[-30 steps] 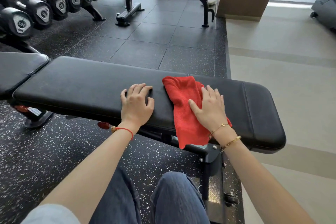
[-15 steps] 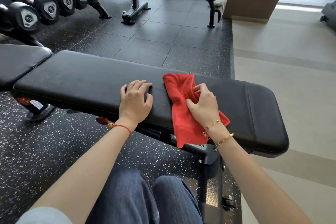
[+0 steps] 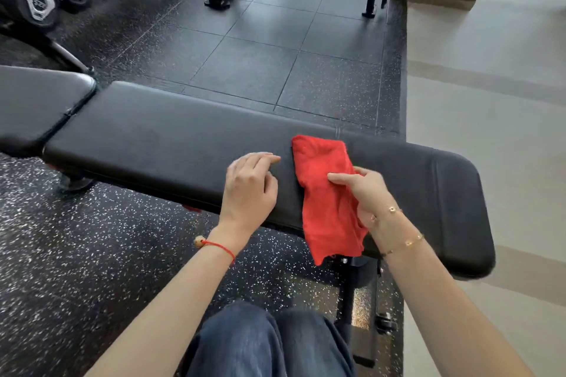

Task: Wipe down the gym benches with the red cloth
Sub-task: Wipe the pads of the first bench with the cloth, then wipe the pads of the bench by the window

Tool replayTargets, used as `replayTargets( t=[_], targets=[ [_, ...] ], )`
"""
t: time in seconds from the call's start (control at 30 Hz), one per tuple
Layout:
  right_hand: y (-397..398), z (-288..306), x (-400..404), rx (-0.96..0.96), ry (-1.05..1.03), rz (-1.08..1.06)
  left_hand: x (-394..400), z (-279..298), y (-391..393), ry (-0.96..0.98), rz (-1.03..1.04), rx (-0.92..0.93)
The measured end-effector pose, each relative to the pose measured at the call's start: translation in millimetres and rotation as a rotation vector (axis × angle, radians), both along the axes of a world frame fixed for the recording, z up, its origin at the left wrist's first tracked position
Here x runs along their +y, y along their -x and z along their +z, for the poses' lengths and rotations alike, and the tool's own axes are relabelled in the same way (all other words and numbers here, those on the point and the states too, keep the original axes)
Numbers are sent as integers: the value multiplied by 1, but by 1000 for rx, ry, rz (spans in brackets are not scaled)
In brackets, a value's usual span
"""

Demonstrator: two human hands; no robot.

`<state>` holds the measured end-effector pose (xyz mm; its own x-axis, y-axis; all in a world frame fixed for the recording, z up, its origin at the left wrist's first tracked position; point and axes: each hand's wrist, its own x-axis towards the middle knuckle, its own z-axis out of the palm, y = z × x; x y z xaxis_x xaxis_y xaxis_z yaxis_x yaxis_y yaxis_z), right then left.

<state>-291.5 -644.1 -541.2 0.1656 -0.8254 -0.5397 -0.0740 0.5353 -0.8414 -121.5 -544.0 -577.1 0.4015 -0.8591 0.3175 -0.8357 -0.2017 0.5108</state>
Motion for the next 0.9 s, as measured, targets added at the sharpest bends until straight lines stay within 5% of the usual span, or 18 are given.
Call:
replayTargets(
  t=[0.13,0.27,0.43,0.6,0.9],
  targets=[
    [0,35,4,-110,-360,-101,14,49,6,-80,-38,25],
    [8,90,20,-144,-487,-15,24,107,11,-138,-56,-22],
    [17,187,53,-119,-198,23,42,199,15,-157,-63,-43],
    [34,293,77,141,226,161,55,305,21,-147,-83,-56],
    [57,424,100,124,274,44,67,440,40,-136,-168,-36]
  ],
)
